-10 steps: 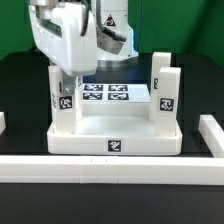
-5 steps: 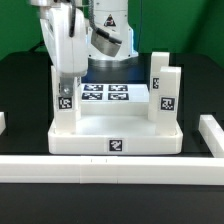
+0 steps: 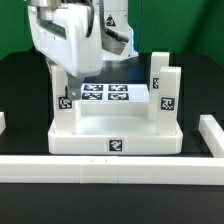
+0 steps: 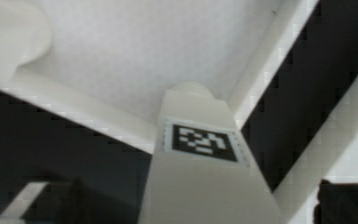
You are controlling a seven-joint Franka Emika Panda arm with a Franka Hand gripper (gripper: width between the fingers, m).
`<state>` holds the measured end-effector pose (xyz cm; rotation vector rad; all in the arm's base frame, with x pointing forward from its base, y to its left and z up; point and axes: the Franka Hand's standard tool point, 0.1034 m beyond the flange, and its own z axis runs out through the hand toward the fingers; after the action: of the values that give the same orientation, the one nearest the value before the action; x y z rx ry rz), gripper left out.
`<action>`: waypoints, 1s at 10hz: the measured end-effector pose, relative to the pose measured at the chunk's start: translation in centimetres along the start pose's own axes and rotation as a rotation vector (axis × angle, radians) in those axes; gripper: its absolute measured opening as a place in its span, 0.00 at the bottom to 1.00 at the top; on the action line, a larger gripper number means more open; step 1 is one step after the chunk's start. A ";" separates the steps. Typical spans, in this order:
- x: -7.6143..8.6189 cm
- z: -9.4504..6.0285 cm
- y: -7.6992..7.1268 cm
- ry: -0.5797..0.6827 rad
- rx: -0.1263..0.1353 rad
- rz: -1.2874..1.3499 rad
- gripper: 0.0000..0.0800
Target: Assemble desk
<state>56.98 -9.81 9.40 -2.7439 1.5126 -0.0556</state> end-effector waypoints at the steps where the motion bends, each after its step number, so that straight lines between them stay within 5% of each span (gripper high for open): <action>1: 0.0 0.0 0.0 0.000 0.000 -0.043 0.81; 10: -0.2 0.2 0.1 0.023 -0.040 -0.820 0.81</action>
Offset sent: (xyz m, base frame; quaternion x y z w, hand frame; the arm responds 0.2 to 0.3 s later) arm -0.0045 0.0010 0.0051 -0.0454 0.0053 -0.2352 0.9709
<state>56.80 -9.74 9.16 -3.1789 0.2997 -0.0581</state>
